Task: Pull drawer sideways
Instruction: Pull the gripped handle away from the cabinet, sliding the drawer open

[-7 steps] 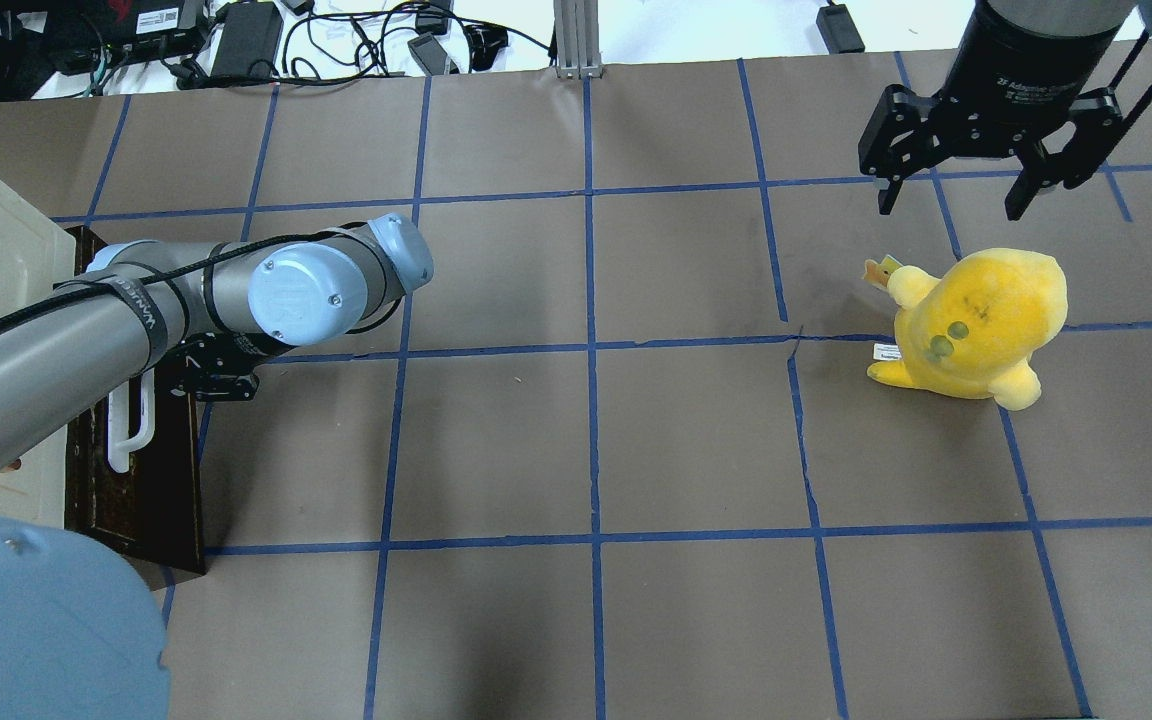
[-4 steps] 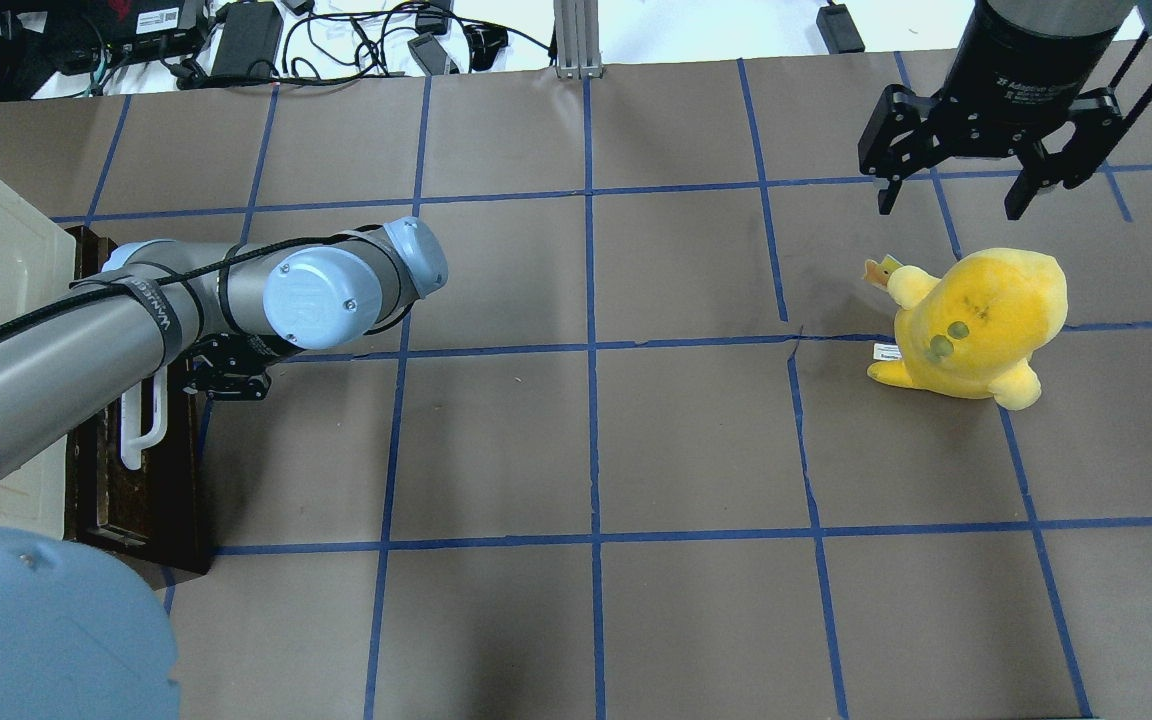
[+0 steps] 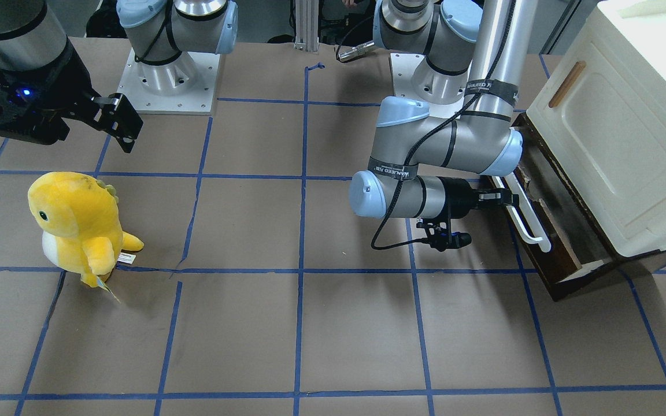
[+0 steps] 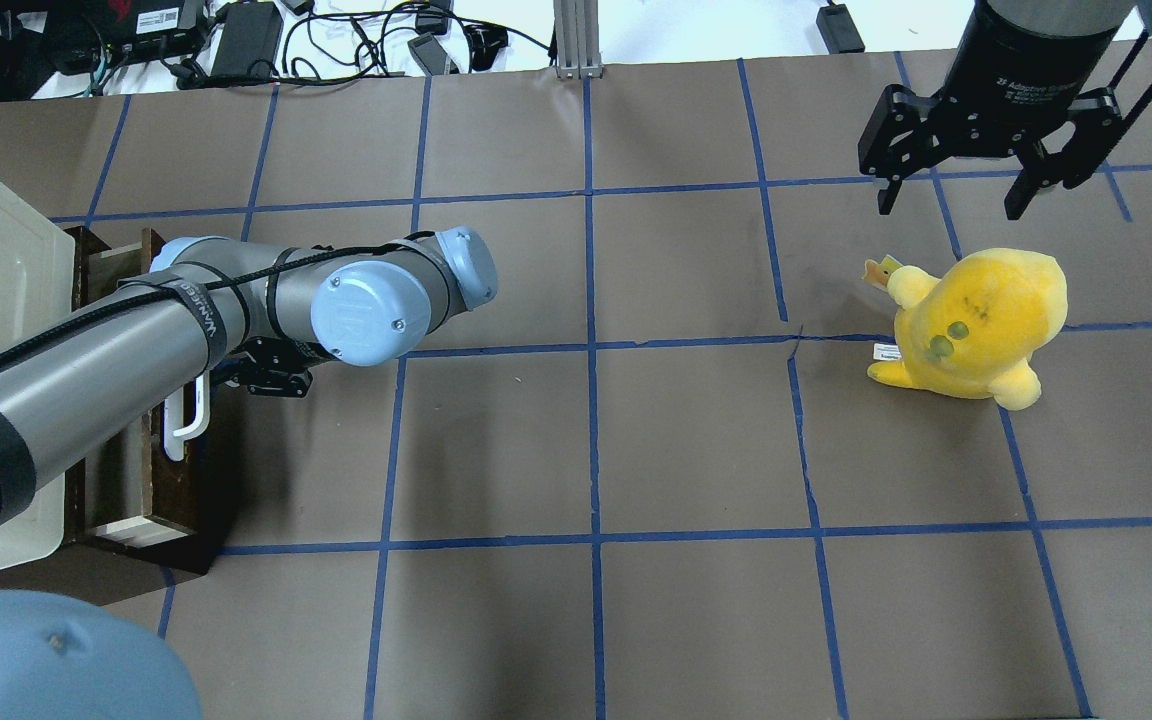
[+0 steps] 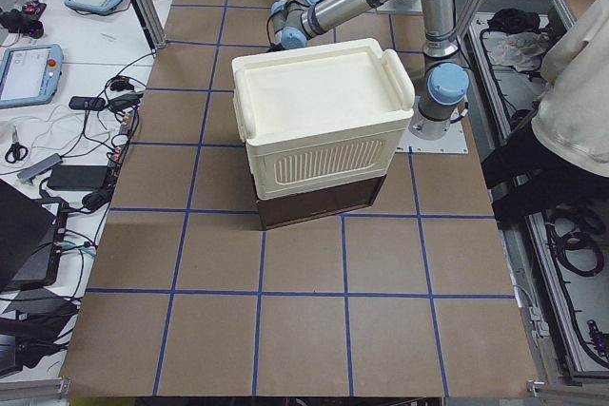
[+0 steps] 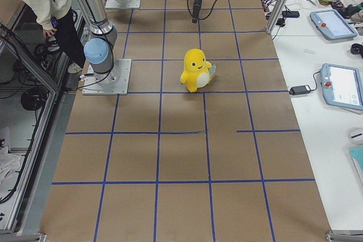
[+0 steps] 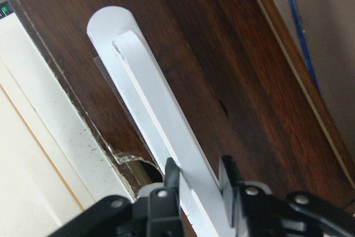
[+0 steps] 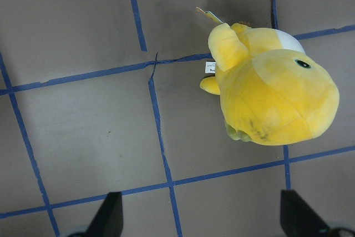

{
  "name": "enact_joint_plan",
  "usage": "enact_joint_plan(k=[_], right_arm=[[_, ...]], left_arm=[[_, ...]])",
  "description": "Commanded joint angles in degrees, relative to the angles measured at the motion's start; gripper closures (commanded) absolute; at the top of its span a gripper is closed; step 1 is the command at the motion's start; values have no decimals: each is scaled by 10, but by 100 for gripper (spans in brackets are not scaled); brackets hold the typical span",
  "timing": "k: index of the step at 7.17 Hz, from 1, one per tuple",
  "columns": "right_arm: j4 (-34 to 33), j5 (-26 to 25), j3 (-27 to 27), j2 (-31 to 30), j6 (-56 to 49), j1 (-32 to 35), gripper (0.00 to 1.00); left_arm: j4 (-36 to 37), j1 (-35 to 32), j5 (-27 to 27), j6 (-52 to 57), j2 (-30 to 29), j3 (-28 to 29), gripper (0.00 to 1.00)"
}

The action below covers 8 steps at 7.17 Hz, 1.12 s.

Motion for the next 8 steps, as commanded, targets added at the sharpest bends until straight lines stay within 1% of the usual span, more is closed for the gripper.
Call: enact_joint_plan(k=[1,3,4,6,7,8], right_arm=[[0,0,0,0,0,0,0],[0,0,0,0,0,-1,0],[0,0,0,0,0,0,0],[0,0,0,0,0,-1,0],[0,0,0,0,0,0,0],[0,0,0,0,0,-1,0]], left_arm=[[-3,-22,-2,-24,-2,1,71],[-1,-24,-2,-32,-2,2,71],[-1,-25,-2,-35,-2,2,76],[1,-49,-3,-36,-1,11,76],[1,-56,-18,-37,-1,14,76],[1,-63,-18,-37,-1,14,76]])
